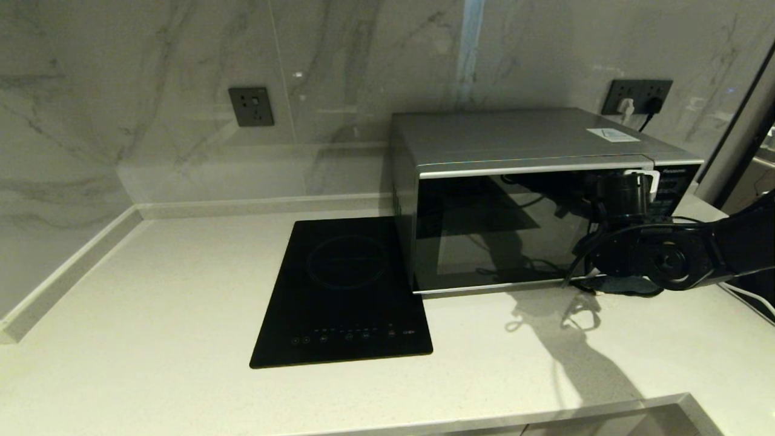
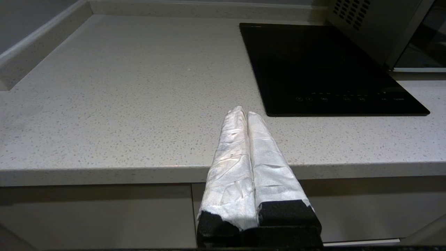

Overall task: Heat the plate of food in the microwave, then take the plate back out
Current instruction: Open the microwave oven

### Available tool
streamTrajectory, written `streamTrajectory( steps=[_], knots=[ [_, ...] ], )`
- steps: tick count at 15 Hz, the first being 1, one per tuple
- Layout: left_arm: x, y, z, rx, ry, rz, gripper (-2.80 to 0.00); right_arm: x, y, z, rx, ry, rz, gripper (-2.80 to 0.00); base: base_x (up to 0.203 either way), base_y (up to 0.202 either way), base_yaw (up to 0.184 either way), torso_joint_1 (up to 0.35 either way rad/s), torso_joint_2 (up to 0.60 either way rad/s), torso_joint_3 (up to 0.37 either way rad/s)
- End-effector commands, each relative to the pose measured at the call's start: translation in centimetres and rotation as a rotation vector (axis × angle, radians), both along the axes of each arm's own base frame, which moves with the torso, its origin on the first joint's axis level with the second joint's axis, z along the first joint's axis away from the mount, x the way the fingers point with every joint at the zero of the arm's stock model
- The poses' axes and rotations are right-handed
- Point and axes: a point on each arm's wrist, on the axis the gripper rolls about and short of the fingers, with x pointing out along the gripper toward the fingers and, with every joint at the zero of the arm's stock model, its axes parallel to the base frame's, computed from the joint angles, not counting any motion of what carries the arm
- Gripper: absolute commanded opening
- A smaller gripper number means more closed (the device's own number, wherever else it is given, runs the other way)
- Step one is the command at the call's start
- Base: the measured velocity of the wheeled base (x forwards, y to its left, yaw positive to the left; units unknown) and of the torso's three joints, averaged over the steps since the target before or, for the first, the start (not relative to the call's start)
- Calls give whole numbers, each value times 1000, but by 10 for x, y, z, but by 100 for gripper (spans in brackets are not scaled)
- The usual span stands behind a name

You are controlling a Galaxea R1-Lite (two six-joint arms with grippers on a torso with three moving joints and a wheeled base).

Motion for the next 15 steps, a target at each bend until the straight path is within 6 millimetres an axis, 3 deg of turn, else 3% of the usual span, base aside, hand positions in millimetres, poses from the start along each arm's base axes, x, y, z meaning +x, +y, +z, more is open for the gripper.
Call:
streamTrajectory(
  steps=[1,12,13,15],
  knots=[
    [0,0,0,-1,1,1,-280,-4,4,5,-3,-13,1,-280,0,0,0,0,0,0],
    [0,0,0,-1,1,1,-280,-17,12,5,-3,-1,24,-271,0,0,0,0,0,0],
    [0,0,0,-1,1,1,-280,-17,12,5,-2,-2,24,0,0,0,0,0,0,0],
    [0,0,0,-1,1,1,-280,-18,11,7,-5,-1,25,0,0,0,0,0,0,0]
  ],
)
